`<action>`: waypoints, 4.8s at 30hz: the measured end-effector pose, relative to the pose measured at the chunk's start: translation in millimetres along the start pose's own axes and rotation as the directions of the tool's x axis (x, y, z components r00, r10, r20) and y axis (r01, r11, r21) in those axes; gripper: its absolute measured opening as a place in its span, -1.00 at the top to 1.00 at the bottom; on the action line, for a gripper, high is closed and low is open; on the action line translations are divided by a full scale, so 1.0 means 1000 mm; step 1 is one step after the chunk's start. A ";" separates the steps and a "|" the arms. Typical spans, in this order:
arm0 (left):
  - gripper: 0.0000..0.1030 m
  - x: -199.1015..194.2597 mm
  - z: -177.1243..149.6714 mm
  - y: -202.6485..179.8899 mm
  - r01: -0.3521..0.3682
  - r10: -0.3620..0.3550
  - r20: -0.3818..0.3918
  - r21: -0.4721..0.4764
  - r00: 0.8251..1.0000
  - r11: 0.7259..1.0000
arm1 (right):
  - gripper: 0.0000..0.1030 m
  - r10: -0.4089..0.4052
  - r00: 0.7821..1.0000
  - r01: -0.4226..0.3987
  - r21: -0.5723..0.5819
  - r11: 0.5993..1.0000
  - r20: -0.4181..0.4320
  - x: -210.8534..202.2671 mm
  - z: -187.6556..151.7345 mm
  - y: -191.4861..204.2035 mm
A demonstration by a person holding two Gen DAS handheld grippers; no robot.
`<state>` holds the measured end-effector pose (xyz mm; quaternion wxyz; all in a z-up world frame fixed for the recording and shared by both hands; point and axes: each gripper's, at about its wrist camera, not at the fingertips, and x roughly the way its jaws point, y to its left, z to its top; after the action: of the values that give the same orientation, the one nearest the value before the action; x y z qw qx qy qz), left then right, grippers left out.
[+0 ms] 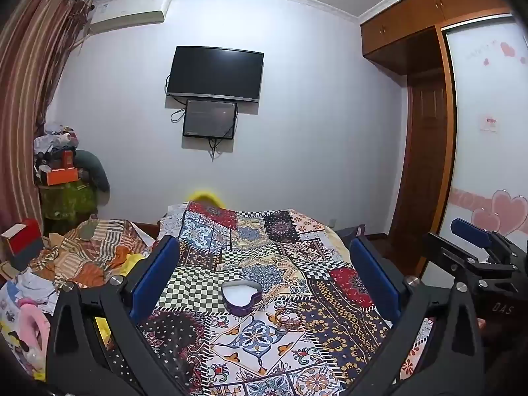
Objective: Organize jewelry
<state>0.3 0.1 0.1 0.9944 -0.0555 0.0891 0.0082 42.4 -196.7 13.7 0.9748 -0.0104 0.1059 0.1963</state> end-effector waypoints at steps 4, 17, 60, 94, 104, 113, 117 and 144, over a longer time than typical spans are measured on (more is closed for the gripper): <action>-1.00 0.000 0.000 -0.001 -0.022 0.022 0.011 0.009 1.000 1.000 | -0.96 0.000 1.000 0.000 0.002 1.000 -0.001 0.000 -0.001 0.000; -1.00 0.003 -0.008 -0.005 -0.011 0.011 0.012 0.031 1.000 0.999 | -0.96 0.001 1.000 -0.001 0.006 1.000 -0.006 0.000 -0.001 0.000; -1.00 0.003 -0.006 -0.009 -0.009 0.009 0.000 0.040 1.000 0.999 | -0.96 0.003 1.000 -0.002 0.010 1.000 -0.009 0.000 -0.006 0.008; -1.00 0.059 -0.031 0.009 -0.024 0.027 -0.130 0.019 0.991 1.000 | -0.96 -0.014 0.988 0.019 0.032 0.999 -0.154 0.051 -0.036 -0.013; -1.00 0.133 -0.093 0.019 -0.045 0.065 -0.360 0.062 0.931 0.997 | -0.95 -0.029 0.920 0.044 0.028 0.999 -0.392 0.111 -0.091 -0.037; -0.71 0.182 -0.141 0.016 0.036 -0.008 -0.540 0.041 0.842 0.999 | -0.44 0.064 0.847 -0.021 0.088 0.996 -0.528 0.149 -0.121 -0.046; -0.63 0.194 -0.150 0.015 0.066 -0.045 -0.579 0.015 0.814 0.998 | -0.04 0.132 0.812 -0.081 0.114 0.990 -0.569 0.158 -0.130 -0.044; 0.35 0.233 -0.173 -0.008 0.251 -0.209 -0.662 -0.032 0.720 0.968 | 0.79 0.210 0.726 -0.214 0.075 0.974 -0.655 0.208 -0.149 -0.029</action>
<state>199.6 -25.5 -209.7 0.8928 -0.0358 0.4274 -0.1379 211.1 -153.5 -176.4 0.8459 -0.0696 0.4421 0.2902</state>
